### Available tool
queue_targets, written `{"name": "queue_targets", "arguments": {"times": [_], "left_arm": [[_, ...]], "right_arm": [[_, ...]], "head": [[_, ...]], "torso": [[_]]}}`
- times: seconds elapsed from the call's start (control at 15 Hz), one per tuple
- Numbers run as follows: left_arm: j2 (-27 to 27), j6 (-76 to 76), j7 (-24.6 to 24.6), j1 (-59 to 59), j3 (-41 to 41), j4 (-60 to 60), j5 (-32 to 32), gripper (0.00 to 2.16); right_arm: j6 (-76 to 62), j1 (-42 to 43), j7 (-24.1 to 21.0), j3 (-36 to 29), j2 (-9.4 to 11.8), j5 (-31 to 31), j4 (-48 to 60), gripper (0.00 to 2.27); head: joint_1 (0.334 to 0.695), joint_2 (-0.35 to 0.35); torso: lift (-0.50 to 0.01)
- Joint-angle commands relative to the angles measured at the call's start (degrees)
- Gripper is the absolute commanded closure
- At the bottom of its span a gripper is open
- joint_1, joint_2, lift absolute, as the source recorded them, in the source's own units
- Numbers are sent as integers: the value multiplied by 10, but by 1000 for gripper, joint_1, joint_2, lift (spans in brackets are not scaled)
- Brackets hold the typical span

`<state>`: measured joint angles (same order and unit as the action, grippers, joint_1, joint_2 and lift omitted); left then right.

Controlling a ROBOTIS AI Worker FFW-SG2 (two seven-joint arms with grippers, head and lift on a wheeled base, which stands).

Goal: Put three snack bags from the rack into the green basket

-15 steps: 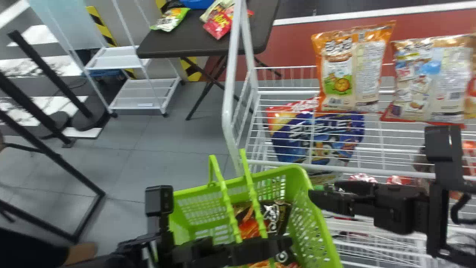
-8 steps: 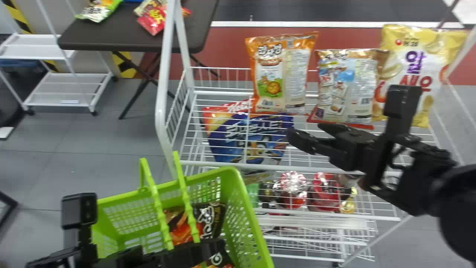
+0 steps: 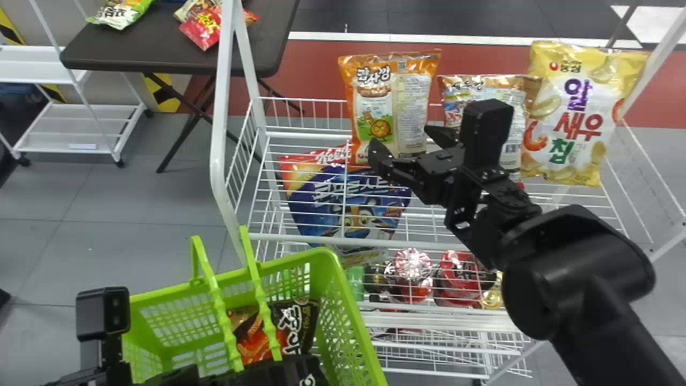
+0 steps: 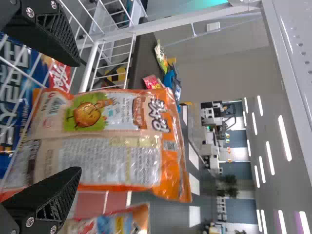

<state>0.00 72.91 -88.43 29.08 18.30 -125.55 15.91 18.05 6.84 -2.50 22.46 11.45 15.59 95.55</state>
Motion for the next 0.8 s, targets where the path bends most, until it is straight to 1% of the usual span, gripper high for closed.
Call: {"name": "queue_targets", "arguments": {"times": [0.0, 0.13, 0.2, 0.27, 0.4, 0.47, 0.53, 0.6, 0.67, 0.73], "left_arm": [[-1, 0, -2, 6, 3, -3, 0, 2148], [-1, 0, -3, 7, 5, -4, 1, 2148], [-1, 0, -4, 7, 5, -5, 1, 2148], [-1, 0, -5, 7, 5, -5, 0, 2148], [-1, 0, -6, 8, 5, -4, 0, 2148], [-1, 0, -7, 10, 7, -5, 0, 2148], [-1, 0, -8, 10, 9, -5, 1, 2148], [-1, 0, -9, 10, 11, -4, 1, 2148], [-1, 0, -10, 10, 12, -4, 1, 2148], [-1, -2, -10, 10, 11, -4, 1, 2148]], "right_arm": [[-19, 37, -51, 40, -30, -59, -63, 43], [-26, 72, -66, 64, -42, -70, -122, 43], [-40, 86, -66, 68, -50, -74, -151, 43], [-49, 102, -66, 70, -58, -81, -181, 117], [-49, 126, -67, 69, -68, -83, -218, 380], [-49, 130, -67, 69, -70, -84, -225, 610], [-47, 131, -67, 69, -70, -88, -227, 1231], [-35, 131, -69, 67, -70, -88, -227, 2020], [-28, 131, -74, 65, -68, -89, -226, 2213], [-28, 126, -73, 64, -64, -89, -217, 2226]], "head": [[695, 46], [695, 66], [695, 75], [695, 83], [695, 96], [695, 98], [695, 97], [695, 96], [695, 96], [695, 95]], "torso": [[0], [0], [0], [0], [0], [0], [0], [0], [0], [0]]}}
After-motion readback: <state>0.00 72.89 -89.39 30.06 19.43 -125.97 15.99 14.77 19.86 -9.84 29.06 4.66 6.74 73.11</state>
